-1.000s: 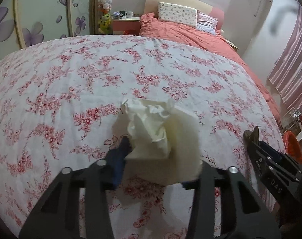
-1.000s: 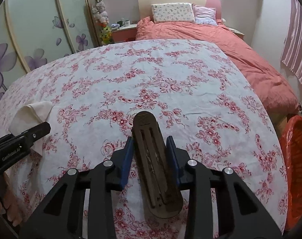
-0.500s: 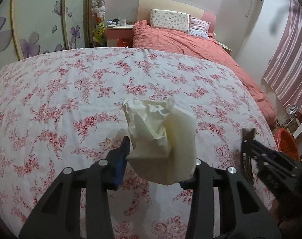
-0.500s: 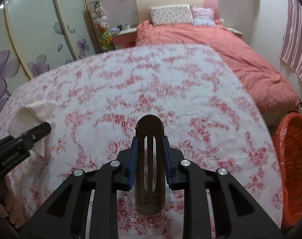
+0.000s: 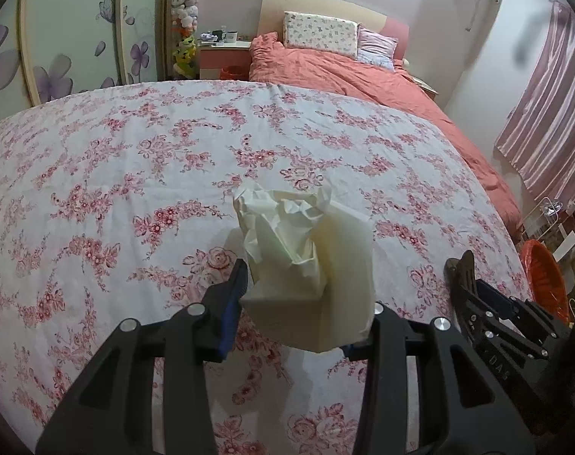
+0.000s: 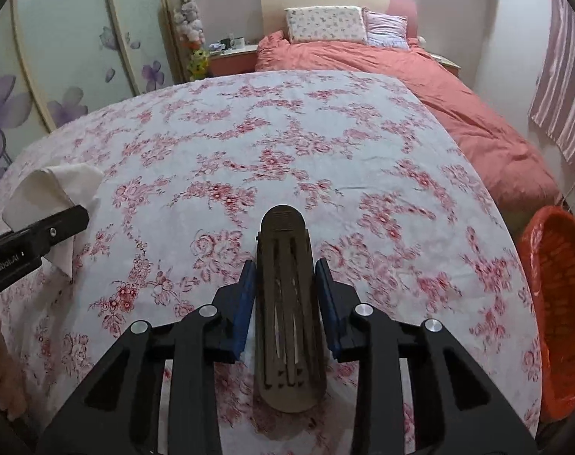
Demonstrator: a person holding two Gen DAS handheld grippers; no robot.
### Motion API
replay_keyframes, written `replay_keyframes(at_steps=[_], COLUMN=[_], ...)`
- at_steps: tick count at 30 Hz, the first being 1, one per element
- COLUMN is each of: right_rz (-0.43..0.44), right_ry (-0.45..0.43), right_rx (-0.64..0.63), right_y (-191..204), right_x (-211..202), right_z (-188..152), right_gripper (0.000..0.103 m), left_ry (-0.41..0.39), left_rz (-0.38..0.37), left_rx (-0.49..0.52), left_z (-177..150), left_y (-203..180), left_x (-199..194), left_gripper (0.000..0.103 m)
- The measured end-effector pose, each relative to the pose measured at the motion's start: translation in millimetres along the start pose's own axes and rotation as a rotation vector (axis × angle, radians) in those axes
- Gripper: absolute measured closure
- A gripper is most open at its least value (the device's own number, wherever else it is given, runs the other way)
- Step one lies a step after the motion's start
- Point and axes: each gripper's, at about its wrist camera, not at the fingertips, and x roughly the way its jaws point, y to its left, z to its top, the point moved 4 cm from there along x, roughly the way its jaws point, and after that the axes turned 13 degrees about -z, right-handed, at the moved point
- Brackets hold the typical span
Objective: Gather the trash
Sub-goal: 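Carry white tissue and hair clip over the orange basket and release both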
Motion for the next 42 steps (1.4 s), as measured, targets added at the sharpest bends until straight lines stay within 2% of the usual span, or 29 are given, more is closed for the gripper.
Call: replay_keyframes(at_steps=[11,24,32,42], right_rz=[0.031,0.051,0.020,-0.047], right_ry=[-0.096,-0.215,-0.273,-0.318], right_rx=[0.079,0.173,0.232,0.344], right_y=[-28,-70,-110,-176], right_x=[-41,-95,-117,-132], right_z=[22,35,32,15], right_gripper=[0.070,0.070,0.070,0.070], left_ry=[-0.040,-0.097,-0.111,-0.094], left_rz=[-0.031,-0.090,-0.144,-0.236], left_rx=[0.038,0.113,0.183,0.295], left_z=[8,13,10,-5], left_y=[-29,-87,-137,-221], left_x=[-22,-55,-63,-56], left_gripper=[0.062,0.062,0.062,0.062])
